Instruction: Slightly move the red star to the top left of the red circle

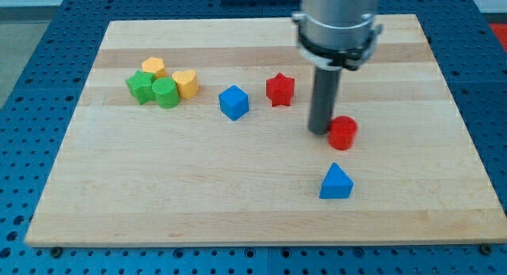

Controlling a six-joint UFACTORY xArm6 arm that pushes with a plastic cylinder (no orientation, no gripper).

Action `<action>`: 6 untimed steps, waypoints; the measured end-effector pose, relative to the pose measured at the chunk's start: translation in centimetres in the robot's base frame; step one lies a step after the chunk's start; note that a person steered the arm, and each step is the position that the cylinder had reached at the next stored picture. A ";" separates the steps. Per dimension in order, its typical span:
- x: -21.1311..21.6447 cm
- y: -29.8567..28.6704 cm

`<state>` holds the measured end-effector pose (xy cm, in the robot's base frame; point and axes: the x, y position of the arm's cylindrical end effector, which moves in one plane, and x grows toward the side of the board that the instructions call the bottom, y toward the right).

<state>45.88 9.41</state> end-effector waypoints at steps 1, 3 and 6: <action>-2.9 -4.1; -6.7 -12.4; -7.2 -11.5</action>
